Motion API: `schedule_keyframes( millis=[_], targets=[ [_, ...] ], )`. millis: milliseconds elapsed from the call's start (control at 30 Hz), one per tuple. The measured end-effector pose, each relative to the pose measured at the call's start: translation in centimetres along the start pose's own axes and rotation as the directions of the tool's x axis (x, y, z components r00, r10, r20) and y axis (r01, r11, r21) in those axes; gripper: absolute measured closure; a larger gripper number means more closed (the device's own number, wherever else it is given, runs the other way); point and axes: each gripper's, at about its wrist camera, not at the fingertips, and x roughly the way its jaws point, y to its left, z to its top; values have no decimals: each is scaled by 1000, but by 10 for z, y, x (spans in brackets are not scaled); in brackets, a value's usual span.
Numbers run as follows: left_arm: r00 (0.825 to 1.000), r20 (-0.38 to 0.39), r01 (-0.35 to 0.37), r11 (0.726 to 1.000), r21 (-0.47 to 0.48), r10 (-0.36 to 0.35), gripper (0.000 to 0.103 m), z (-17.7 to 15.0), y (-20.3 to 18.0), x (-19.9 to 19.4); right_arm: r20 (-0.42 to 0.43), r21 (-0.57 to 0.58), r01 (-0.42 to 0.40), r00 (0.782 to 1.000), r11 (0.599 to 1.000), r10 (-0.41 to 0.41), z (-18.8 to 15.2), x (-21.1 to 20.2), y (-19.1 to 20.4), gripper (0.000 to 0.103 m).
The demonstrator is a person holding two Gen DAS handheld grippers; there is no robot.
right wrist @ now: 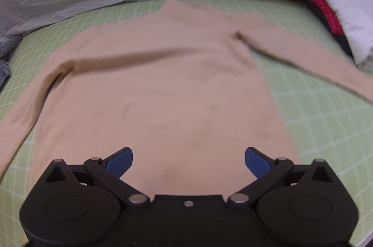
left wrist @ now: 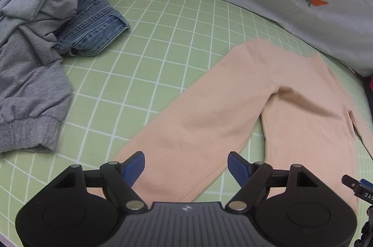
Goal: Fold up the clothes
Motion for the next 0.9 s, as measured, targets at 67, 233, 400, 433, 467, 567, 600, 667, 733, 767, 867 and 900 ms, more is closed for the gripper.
schedule_keyframes(
  millis=[67,233,400,433,467,567,600,667,733,767,867,900],
  targets=[
    [1000,22,-9,1000,8,8,24,12,-17,4,34,-13,20,999,1000,-19,23,5,-10,0],
    [998,42,-36,999,-19,37,22,52,-52,38,115,-54,-6,993,999,12,86,36,-30,0],
    [996,37,-80,997,7,80,22,99,-76,88,159,-99,-28,986,995,44,152,94,-36,4],
    [995,36,-95,995,29,94,22,108,-82,98,163,-114,-39,985,993,58,164,108,-36,7],
    [993,34,-113,992,61,111,22,114,-89,108,160,-127,-46,985,991,66,176,122,-35,12],
    [992,37,-126,979,159,122,23,130,-109,134,149,-135,-53,986,989,73,205,155,-39,28],
    [993,35,-121,976,182,117,26,133,-115,141,147,-129,-62,986,990,81,212,163,-41,30],
    [994,27,-112,968,223,109,32,136,-125,152,134,-117,-100,984,988,115,218,175,-46,38],
    [995,38,-100,966,238,93,36,137,-132,158,124,-106,-137,981,985,149,224,185,-51,57],
    [996,41,-87,967,238,80,40,137,-133,160,123,-105,-154,978,982,167,223,186,-53,67],
    [995,85,-66,967,245,47,66,136,-138,160,125,-94,-200,969,975,211,223,189,-58,96],
    [995,91,-58,965,257,36,87,138,-141,161,129,-86,-209,967,974,219,224,189,-59,98]
  ],
)
